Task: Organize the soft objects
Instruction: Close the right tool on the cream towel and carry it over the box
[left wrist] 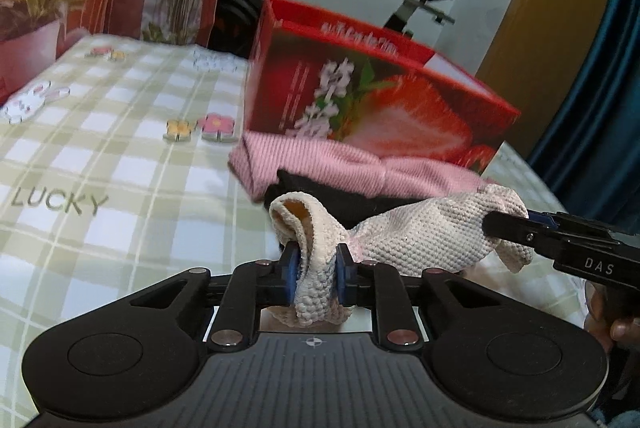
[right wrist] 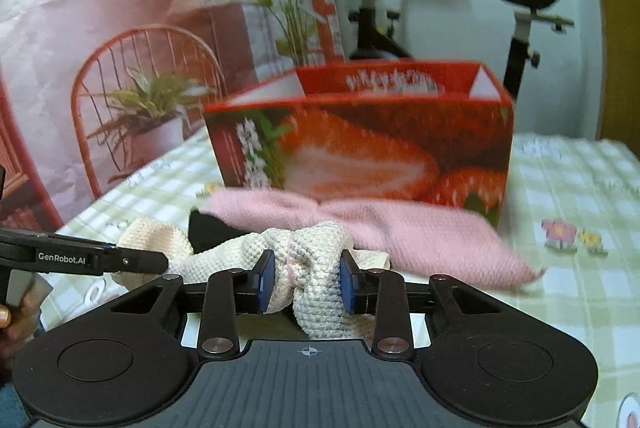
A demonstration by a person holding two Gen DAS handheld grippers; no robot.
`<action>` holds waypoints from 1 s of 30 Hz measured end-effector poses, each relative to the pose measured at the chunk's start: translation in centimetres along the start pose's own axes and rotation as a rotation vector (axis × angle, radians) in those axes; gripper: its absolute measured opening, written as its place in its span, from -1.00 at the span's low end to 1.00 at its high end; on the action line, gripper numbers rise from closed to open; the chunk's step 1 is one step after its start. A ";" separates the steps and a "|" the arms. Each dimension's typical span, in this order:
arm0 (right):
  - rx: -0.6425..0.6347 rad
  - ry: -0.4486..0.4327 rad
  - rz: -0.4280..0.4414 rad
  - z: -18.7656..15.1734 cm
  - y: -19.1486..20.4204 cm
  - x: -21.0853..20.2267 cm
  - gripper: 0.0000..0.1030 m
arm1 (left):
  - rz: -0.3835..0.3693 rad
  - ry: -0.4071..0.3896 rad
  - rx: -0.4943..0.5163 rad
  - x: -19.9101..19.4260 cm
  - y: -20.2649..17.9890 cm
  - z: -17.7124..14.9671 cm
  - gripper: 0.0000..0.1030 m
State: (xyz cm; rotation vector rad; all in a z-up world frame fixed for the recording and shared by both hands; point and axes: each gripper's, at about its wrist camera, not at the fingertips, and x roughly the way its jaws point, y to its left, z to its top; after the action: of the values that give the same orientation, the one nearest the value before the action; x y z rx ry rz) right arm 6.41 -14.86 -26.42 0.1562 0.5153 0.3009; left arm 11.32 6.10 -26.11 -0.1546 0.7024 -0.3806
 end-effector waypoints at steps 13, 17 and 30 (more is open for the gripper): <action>-0.001 -0.177 -0.020 5.7 -1.1 -3.9 -0.42 | -0.074 -0.182 0.108 -3.3 -3.1 6.6 -0.65; 0.002 -0.204 -0.040 8.3 -2.2 -3.9 -0.41 | -0.064 -0.225 0.165 -2.8 -4.3 9.6 -0.66; 0.044 -0.071 -0.122 15.6 -6.1 4.5 -0.41 | 0.033 -0.136 0.226 5.2 -5.7 17.7 -0.73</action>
State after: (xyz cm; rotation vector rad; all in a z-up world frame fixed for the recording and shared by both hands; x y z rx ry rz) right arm 19.55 -20.28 -16.40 0.1765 0.4587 0.1646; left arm 24.95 -0.96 -14.34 0.0453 0.5231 -0.4109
